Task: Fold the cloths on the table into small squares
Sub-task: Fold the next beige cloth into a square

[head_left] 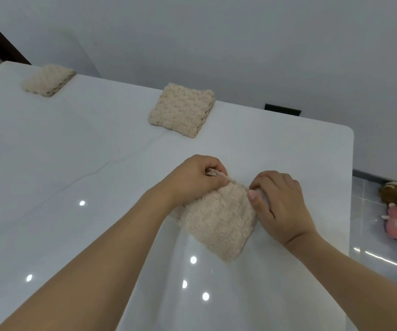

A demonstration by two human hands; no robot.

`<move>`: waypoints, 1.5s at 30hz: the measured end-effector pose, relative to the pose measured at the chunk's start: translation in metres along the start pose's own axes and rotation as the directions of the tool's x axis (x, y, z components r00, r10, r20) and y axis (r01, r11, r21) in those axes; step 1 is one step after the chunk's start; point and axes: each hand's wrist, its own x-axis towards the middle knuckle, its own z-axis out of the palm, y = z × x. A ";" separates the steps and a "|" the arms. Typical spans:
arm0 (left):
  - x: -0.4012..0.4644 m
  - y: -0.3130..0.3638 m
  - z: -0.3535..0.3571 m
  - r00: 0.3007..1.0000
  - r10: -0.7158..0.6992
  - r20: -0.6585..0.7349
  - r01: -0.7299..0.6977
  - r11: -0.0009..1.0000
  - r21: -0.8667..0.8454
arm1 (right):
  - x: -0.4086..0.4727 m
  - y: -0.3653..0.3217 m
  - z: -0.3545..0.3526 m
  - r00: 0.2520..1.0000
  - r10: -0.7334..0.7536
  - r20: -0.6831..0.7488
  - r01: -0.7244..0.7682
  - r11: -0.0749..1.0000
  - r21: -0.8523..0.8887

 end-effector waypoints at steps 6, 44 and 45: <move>0.005 -0.008 0.017 0.993 -0.040 -0.107 0.035 0.998 -0.043 | 0.000 0.004 0.006 0.999 -0.036 0.002 0.036 0.996 -0.087; -0.031 -0.038 0.009 0.896 -0.429 -0.116 0.390 0.884 -0.259 | 0.001 0.005 0.008 0.961 -0.161 0.225 0.205 0.961 -0.187; -0.037 -0.040 0.005 0.902 -0.427 -0.062 0.394 0.874 -0.285 | 0.001 0.004 0.008 0.961 -0.159 0.225 0.203 0.961 -0.187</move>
